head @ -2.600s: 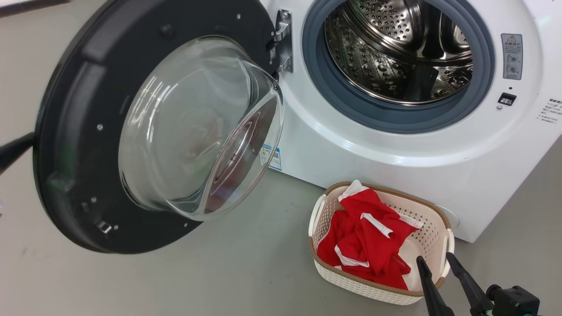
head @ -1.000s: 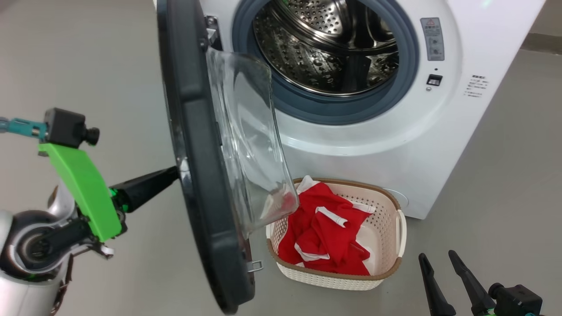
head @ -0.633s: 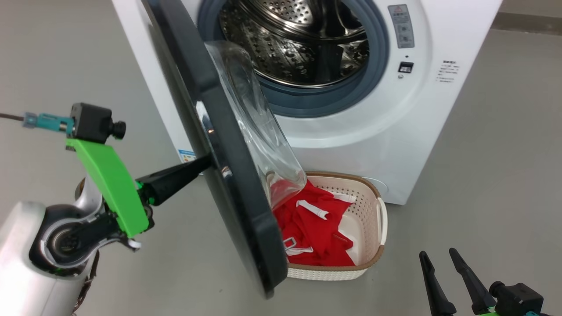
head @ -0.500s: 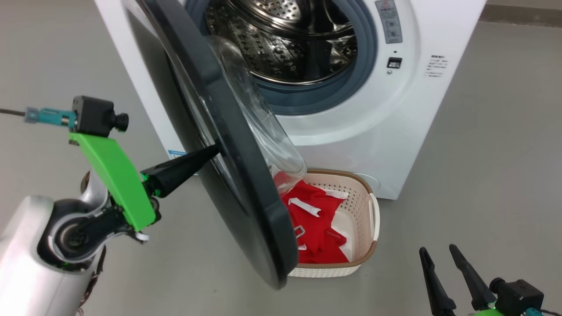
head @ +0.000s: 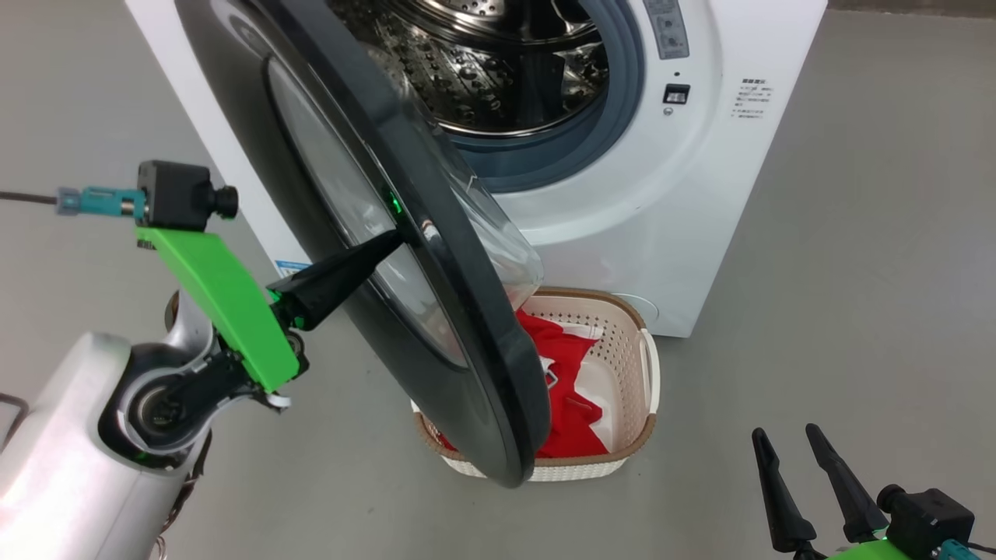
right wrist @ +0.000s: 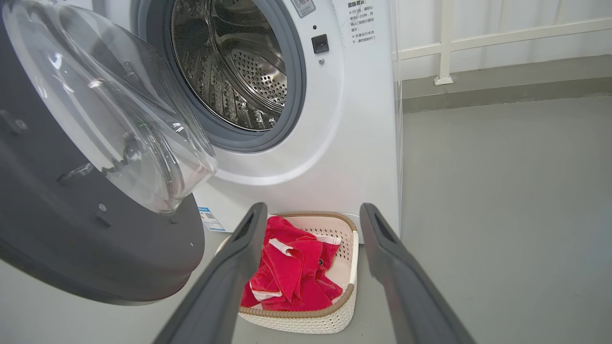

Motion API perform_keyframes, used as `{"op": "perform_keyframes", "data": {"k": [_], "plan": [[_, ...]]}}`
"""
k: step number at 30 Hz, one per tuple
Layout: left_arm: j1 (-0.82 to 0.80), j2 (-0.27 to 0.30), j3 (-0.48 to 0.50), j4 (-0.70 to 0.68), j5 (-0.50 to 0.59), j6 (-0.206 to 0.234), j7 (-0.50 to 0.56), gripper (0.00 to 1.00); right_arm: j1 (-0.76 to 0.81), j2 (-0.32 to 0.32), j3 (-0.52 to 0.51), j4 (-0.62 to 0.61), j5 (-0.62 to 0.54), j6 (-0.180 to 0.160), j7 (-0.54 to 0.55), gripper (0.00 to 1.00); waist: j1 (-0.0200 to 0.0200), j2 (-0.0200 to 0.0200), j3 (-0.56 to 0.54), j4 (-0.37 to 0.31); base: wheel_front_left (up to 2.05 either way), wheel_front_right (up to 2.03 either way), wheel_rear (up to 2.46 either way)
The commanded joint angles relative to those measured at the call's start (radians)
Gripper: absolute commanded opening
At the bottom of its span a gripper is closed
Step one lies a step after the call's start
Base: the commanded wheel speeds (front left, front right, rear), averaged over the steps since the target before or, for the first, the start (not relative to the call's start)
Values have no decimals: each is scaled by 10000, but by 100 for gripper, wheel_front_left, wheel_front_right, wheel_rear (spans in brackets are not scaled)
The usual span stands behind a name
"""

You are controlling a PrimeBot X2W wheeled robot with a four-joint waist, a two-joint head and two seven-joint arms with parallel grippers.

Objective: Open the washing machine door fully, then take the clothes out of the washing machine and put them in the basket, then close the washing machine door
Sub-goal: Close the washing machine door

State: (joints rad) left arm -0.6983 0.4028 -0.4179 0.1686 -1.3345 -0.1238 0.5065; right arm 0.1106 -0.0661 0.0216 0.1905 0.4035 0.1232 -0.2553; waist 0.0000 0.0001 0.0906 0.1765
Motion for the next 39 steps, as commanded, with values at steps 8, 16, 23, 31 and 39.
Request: {"op": "perform_keyframes", "data": {"k": [8,16,23,31,39], "plan": [[335,732,229,94,-470,-69,-943,5,-265,-68,272,-194,-125,75,-65,100,0,-1,-279,444,0,0,0],[1401,867,226,494,-798,-69,-1818,44,-170,-68,355,-174,-139,75,-65,100,0,-1,-459,656,0,0,0],[2498,792,259,871,-1065,-69,-2792,100,-127,-81,392,-172,-139,75,-65,100,0,-1,-532,774,0,0,0],[3698,546,311,1644,-1167,-69,-4230,100,-74,-113,469,-137,-122,75,-65,100,0,-1,-598,786,0,0,0],[4257,375,-41,2284,-590,-69,-5668,100,-79,-108,501,-119,-127,75,-65,100,0,-1,-584,834,0,0,0]]}}
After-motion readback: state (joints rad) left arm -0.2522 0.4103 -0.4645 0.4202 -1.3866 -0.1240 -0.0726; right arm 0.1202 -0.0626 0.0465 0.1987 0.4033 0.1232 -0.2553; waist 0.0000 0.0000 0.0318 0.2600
